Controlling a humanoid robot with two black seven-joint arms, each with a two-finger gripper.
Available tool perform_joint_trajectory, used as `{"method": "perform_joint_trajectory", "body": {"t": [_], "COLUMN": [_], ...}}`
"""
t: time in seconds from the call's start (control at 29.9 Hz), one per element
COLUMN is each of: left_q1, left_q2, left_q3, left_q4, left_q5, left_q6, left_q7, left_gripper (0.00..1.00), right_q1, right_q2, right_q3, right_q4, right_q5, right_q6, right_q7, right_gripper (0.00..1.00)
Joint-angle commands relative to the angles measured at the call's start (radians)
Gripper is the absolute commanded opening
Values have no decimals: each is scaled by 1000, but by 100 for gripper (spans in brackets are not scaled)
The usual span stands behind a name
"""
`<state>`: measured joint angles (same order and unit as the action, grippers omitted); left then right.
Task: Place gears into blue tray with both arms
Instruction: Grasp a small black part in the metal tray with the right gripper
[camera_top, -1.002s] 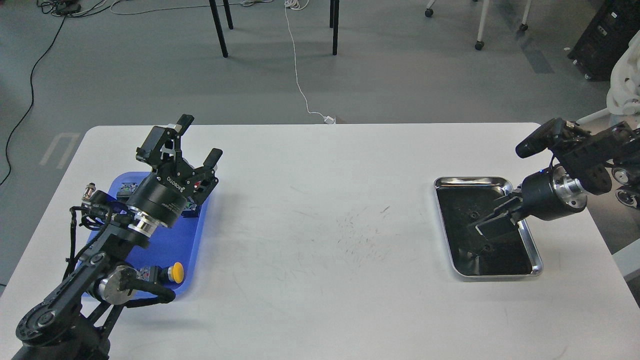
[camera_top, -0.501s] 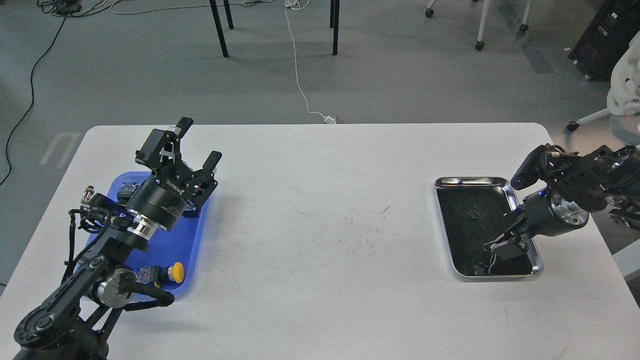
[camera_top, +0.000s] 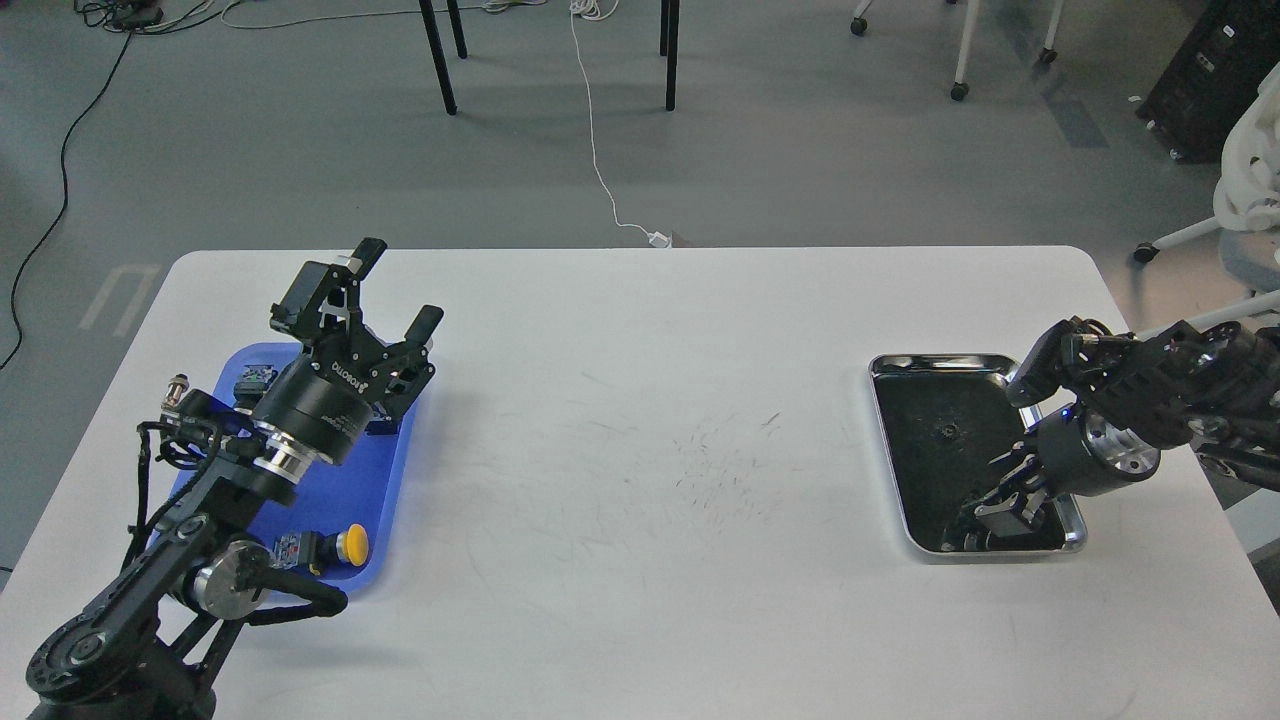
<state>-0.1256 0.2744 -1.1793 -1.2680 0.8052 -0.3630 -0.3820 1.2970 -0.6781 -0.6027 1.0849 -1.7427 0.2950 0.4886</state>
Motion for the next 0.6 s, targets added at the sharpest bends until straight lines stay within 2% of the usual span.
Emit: {"method": "perform_joint_trajectory", "body": {"t": [0.0,0.13,0.4,0.57], "left_q1": [1,3,3,3], "left_q2": [0,0,0,0], "left_q3": [0,0,0,0], "left_q4": [-1,-1,-1,-1], "left_q5": [0,0,0,0], "left_q6": [-1,-1,1,1], "left_q7": [0,0,0,0], "left_gripper": [98,98,98,98], "right_q1": [-4,-5,-13,-13], "right_q2": [11,18,41,41], "right_q3": [1,1,1,1], "right_q4": [-2,-11,-28,-28], "right_q5": [2,2,3,3], "right_q6": [0,0,0,-2], "right_q7": [0,0,0,0], "right_gripper": [61,53,51,32]}}
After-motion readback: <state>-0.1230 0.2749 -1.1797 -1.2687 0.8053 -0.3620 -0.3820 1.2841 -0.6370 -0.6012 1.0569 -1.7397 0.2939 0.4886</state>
